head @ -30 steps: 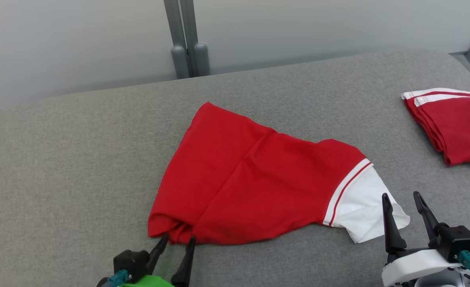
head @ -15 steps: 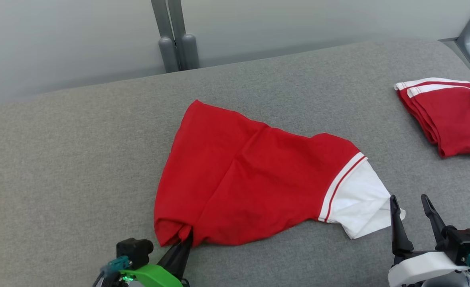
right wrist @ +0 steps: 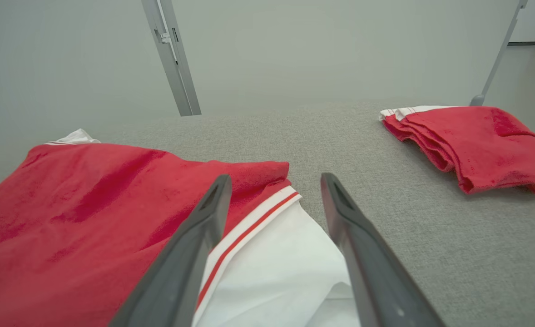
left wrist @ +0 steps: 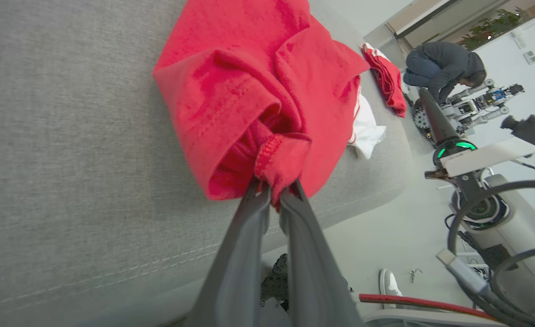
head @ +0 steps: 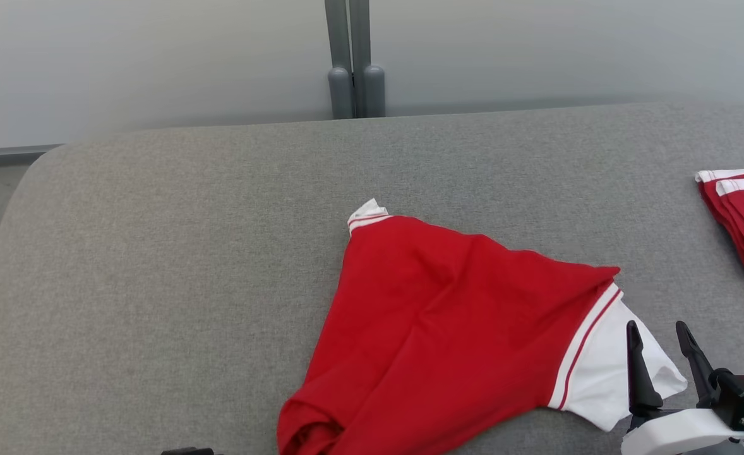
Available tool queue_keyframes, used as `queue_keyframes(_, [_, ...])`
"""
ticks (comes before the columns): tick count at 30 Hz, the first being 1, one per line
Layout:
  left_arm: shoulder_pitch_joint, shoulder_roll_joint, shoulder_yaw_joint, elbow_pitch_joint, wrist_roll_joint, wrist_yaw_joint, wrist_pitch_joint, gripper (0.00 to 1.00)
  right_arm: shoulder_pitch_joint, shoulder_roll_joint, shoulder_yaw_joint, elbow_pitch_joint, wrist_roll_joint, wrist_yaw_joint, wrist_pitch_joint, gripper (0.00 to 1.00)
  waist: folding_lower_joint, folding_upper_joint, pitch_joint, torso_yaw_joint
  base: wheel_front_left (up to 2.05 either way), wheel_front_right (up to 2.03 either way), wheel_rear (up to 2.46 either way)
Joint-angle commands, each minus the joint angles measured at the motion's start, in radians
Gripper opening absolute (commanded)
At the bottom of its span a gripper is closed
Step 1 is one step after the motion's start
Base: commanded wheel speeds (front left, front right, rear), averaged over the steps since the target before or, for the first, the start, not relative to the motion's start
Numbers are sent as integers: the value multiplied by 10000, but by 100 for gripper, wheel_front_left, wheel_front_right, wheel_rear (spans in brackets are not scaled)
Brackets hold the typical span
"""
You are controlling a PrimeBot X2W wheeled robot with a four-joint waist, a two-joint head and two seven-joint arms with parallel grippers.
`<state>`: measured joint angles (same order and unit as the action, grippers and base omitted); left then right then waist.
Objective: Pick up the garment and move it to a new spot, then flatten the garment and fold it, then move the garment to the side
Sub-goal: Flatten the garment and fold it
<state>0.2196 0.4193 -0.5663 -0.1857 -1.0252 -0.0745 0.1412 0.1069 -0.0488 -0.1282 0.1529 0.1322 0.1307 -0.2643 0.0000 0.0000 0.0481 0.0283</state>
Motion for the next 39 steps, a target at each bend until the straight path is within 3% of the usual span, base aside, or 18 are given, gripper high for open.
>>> queue_keyframes(1, [-8, -11, 90, 445, 297, 285, -137, 100, -70, -26, 14, 53, 30, 0, 1, 100, 0, 0, 80, 224, 0, 0, 0])
queue_keyframes(5, [-187, -413, -227, 1597, 822, 646, -384, 100, -150, -32, 47, 133, -94, 0, 1, 100, 0, 0, 107, 225, 0, 0, 0])
queue_keyframes(7, [-179, -627, -157, 1535, 532, 537, -471, 100, -154, -32, -8, 112, -140, 0, 1, 100, 0, 0, 115, 199, 0, 0, 0])
queue_keyframes(11, [-376, -481, 149, 525, -69, 95, -388, 100, -144, -29, -28, 77, -228, 0, 1, 100, 0, 0, 166, 122, 0, 0, 0])
queue_keyframes(16, [-985, -122, 1077, -191, -692, 175, -243, 100, -271, -26, 58, 66, -245, 0, 1, 100, 0, 0, 307, -18, 0, 0, 0])
queue_keyframes(20, [-1870, -24, 1424, 951, -536, 530, -66, 100, -449, -29, 167, 81, -233, 0, 1, 100, 0, 0, 507, -200, 0, 0, 0])
queue_keyframes(31, [-4719, -708, 173, 4959, 13, -232, 1203, 100, -895, -32, 411, 144, -215, 0, 0, 100, 0, 0, 966, -962, 0, 0, 0])
queue_keyframes(38, [-5309, -805, -344, 6239, -267, -529, 1380, 100, -802, -26, 371, 165, -99, 0, 2, 100, 0, 0, 1106, -1218, 0, 0, 0])
queue_keyframes(39, [-5378, -831, -324, 6486, -332, -531, 1266, 38, -833, -27, 384, 180, -93, 0, 2, 100, 0, 0, 1115, -1243, 0, 0, 0])
